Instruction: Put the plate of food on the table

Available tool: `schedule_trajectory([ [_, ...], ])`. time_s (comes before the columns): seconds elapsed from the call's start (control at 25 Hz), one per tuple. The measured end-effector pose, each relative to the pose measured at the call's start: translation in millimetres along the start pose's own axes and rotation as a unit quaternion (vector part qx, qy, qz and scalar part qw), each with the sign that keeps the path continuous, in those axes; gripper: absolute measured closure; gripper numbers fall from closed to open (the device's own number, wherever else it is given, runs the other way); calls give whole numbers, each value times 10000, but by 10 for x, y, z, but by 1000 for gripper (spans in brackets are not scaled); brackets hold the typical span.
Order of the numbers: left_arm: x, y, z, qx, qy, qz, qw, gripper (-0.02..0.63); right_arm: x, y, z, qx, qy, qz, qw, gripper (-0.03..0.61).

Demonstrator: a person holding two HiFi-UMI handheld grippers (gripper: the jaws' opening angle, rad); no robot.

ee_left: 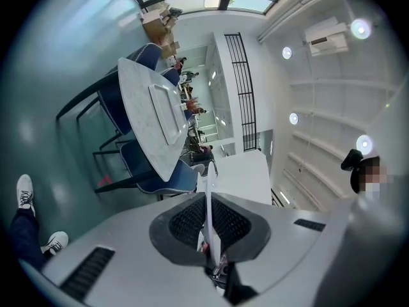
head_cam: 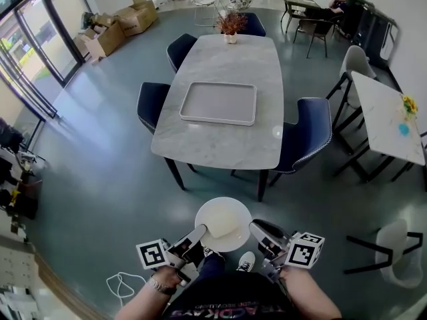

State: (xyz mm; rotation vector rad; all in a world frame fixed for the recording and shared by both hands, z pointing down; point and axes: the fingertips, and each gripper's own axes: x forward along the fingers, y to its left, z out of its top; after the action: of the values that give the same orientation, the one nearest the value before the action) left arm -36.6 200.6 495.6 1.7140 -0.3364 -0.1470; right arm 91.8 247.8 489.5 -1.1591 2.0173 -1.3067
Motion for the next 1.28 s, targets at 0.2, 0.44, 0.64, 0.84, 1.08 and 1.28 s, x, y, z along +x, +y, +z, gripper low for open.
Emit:
schedule_trajectory([
  [0.2,15,-27,21,5,81,-80,9999,594,210,-5,-19,-17,265,12,9996,502],
  [0.44,31,14,45,98,288,-39,9995,592,359,-33,6,-119,368,-139,9992,503],
  [0.64,36,59,120,240,387,-32,9990,589,398,-104,-1,189,292,-158,9993,545],
  [0.84,31,144,251,168,340,22,9993,589,475,-168,29,339,181,-282,9989,554],
  [1.08,-71,266,533,220,114,108,9996,591,526,-276,117,548,-30,-396,9977,557],
  [1.28,-171,366,754,489,87,286,9984,594,514,-427,262,633,-319,-668,9952,557],
])
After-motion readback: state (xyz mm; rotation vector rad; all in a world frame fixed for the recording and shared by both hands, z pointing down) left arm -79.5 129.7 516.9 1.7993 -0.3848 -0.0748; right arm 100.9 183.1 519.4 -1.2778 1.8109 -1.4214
